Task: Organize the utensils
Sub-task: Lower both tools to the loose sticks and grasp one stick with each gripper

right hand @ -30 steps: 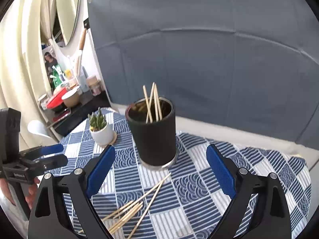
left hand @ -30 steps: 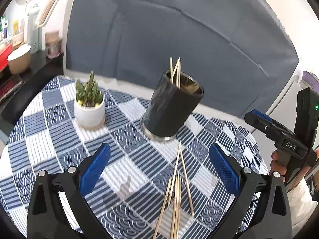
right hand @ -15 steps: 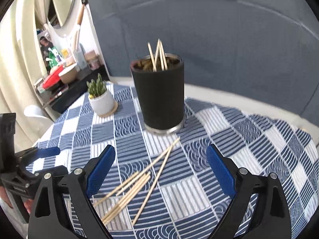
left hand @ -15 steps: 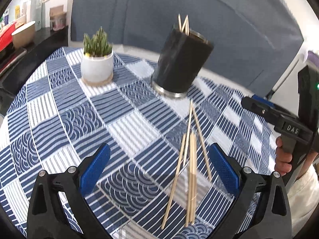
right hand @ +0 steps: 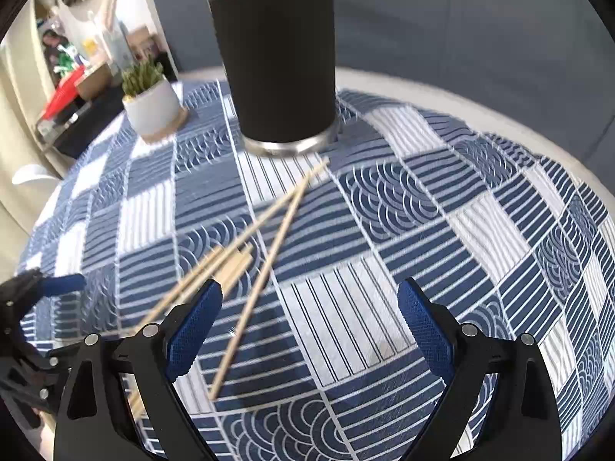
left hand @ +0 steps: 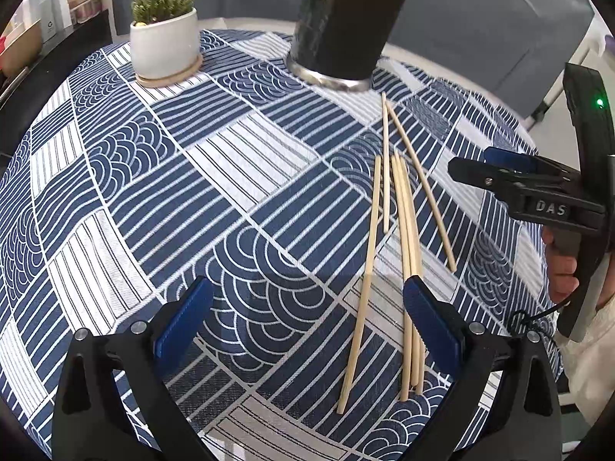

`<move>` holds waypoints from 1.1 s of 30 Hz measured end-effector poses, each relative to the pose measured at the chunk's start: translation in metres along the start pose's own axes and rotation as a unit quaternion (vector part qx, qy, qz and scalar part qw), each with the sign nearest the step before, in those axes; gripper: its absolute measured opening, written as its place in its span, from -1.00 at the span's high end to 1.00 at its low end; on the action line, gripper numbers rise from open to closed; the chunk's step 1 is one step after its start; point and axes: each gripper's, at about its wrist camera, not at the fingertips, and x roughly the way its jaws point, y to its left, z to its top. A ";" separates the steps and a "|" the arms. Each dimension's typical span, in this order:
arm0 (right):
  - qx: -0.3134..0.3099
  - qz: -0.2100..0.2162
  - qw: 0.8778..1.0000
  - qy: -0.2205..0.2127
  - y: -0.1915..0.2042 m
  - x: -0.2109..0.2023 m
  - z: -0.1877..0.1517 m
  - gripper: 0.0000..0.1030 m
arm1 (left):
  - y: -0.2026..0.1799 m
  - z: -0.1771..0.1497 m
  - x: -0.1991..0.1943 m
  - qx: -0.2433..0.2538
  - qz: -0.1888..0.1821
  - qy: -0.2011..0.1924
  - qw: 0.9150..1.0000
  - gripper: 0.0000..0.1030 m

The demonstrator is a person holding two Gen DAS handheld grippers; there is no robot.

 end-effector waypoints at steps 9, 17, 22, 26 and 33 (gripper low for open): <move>0.006 -0.005 0.999 0.046 0.002 0.027 -0.002 -0.73 | -0.015 0.003 0.016 0.057 0.060 0.026 0.996 -0.88; 0.009 -0.025 0.998 0.051 0.001 0.035 0.002 -0.86 | -0.014 0.013 0.025 0.052 0.092 0.050 0.993 -0.92; 0.008 -0.025 0.998 0.059 0.001 0.036 0.003 -0.87 | -0.015 0.010 0.025 0.060 0.090 0.038 0.993 -0.92; 0.009 -0.027 0.998 0.058 0.001 0.037 0.003 -0.87 | -0.016 0.005 0.024 0.056 0.091 0.019 0.994 -0.92; 0.019 -0.033 0.997 0.067 0.000 0.040 0.006 -0.87 | -0.018 0.006 0.027 0.016 0.112 -0.003 0.994 -0.92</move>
